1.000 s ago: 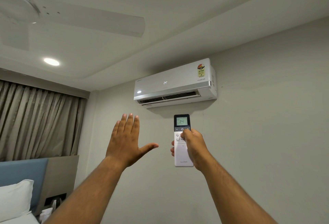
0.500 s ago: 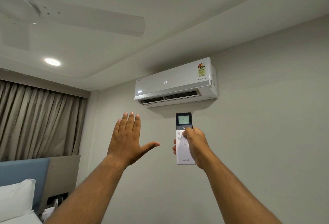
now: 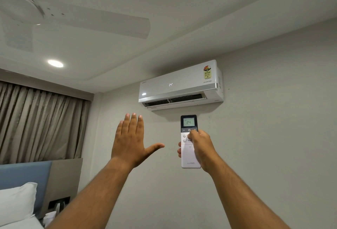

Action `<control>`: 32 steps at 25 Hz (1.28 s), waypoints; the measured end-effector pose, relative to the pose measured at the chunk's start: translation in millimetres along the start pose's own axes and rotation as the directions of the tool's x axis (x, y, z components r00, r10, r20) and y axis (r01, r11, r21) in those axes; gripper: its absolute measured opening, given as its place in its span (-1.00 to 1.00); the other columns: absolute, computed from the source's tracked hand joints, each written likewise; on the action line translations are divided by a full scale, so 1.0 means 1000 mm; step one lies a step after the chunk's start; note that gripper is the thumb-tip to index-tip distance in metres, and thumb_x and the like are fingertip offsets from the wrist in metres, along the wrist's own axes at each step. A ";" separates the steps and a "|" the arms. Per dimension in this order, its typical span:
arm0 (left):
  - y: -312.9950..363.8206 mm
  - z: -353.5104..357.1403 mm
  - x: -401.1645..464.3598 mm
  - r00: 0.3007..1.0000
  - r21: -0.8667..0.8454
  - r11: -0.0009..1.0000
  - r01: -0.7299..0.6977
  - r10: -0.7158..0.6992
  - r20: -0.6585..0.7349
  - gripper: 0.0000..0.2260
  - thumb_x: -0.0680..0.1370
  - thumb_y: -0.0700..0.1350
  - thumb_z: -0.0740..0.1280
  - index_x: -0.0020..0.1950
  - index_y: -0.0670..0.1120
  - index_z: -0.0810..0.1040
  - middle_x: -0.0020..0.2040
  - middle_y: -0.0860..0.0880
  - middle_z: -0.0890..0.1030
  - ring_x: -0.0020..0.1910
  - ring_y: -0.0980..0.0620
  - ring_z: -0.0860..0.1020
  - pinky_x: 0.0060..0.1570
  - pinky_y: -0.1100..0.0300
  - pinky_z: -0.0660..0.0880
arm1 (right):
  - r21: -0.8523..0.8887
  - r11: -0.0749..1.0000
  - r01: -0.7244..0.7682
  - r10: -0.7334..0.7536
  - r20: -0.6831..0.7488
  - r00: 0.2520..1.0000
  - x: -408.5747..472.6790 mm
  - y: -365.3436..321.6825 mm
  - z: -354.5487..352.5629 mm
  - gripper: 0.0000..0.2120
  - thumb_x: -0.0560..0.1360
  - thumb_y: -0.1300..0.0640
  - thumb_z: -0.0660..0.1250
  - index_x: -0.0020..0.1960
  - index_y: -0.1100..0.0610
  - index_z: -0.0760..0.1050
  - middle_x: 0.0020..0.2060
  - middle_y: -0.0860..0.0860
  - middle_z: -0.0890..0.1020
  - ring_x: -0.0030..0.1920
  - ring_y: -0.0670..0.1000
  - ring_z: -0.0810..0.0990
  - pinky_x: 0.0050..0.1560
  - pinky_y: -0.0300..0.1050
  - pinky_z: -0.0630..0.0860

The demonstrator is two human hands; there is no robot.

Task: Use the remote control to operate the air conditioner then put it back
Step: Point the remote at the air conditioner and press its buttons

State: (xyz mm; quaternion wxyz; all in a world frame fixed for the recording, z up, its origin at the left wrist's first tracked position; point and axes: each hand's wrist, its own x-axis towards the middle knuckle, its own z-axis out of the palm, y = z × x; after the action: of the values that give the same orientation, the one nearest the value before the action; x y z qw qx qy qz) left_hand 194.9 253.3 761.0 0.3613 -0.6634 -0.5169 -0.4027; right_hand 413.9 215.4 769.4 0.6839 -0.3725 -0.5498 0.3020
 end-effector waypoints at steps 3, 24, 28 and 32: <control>0.001 0.001 0.000 1.000 -0.004 1.000 0.012 -0.012 -0.001 0.08 0.25 0.60 -0.34 0.51 -0.16 -0.28 0.59 -0.20 -0.15 0.55 -0.17 -0.21 0.51 -0.07 -0.19 | -0.002 1.000 0.004 -0.004 0.001 1.000 0.000 -0.001 0.000 -0.85 0.54 0.16 0.17 0.06 0.16 0.45 -0.19 0.28 0.66 -0.35 0.20 0.65 -0.27 0.06 0.66; 0.004 -0.001 0.000 1.000 -0.003 1.000 0.008 -0.008 0.025 0.11 0.23 0.60 -0.36 0.54 -0.17 -0.23 0.59 -0.20 -0.16 0.55 -0.17 -0.23 0.53 -0.08 -0.18 | 0.002 1.000 0.002 -0.002 -0.009 1.000 -0.001 0.001 -0.005 -0.87 0.53 0.16 0.18 0.03 0.14 0.46 -0.22 0.26 0.67 -0.40 0.16 0.67 -0.33 0.02 0.66; 0.004 -0.003 -0.001 1.000 -0.004 1.000 0.011 -0.011 0.024 0.12 0.23 0.60 -0.37 0.54 -0.17 -0.24 0.59 -0.20 -0.16 0.55 -0.17 -0.23 0.52 -0.08 -0.19 | 0.002 1.000 0.004 -0.004 -0.008 1.000 -0.002 0.001 -0.005 -0.88 0.53 0.16 0.18 0.01 0.14 0.46 -0.24 0.26 0.67 -0.43 0.14 0.67 -0.38 -0.01 0.64; 0.004 -0.004 -0.001 1.000 -0.010 1.000 0.011 -0.011 0.022 0.12 0.23 0.60 -0.35 0.54 -0.17 -0.23 0.59 -0.20 -0.16 0.55 -0.17 -0.23 0.52 -0.07 -0.19 | 0.005 1.000 0.010 -0.010 -0.002 1.000 -0.003 -0.002 -0.005 -0.88 0.53 0.17 0.18 0.01 0.15 0.46 -0.24 0.26 0.66 -0.43 0.15 0.66 -0.39 -0.02 0.63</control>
State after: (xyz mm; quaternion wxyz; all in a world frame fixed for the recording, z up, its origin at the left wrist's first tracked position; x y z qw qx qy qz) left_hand 197.7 248.5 762.1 0.3499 -0.6670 -0.5223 -0.3999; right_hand 417.8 211.1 768.6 0.6868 -0.3687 -0.5502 0.2996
